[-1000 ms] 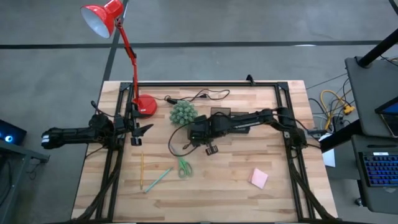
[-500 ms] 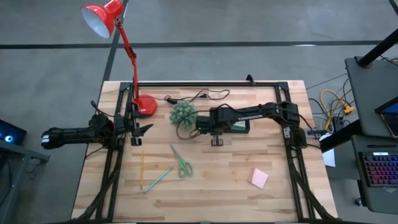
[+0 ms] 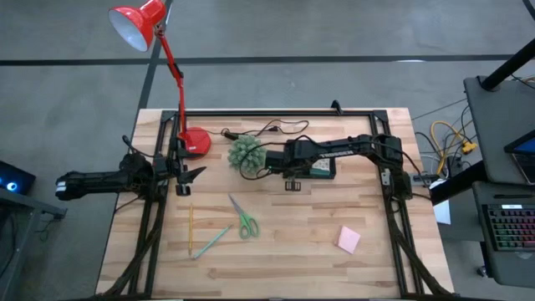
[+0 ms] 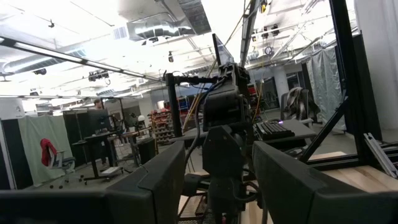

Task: Pick and place office supplies into organizer
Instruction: Put the pink eraser into the black desk organizer

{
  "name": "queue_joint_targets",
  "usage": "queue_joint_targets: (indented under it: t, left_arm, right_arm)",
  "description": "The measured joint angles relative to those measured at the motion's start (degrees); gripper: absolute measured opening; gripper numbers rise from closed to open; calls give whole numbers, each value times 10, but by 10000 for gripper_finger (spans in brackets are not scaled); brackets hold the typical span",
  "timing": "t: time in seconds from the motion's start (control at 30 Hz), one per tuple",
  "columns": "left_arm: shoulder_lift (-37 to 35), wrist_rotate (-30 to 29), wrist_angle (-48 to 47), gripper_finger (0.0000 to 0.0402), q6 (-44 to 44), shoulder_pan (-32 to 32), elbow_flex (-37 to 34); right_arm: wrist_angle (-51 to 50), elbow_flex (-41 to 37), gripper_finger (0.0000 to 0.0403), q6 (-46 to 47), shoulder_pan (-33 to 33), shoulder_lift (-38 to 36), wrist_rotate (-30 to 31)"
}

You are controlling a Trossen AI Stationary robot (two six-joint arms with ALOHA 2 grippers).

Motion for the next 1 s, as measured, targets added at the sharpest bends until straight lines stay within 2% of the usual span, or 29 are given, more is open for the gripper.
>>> queue_joint_targets:
  t: [0.47, 0.7, 1.0]
  left_arm:
    - [0, 0, 0, 176, 0, 0, 0]
    - [0, 0, 0, 176, 0, 0, 0]
    - [0, 0, 0, 176, 0, 0, 0]
  right_arm:
    - [-22, -1, 115, 16, -2, 0, 0]
    - [-21, -1, 164, 28, -2, 0, 27]
    - [-20, -1, 216, 32, -2, 0, 28]
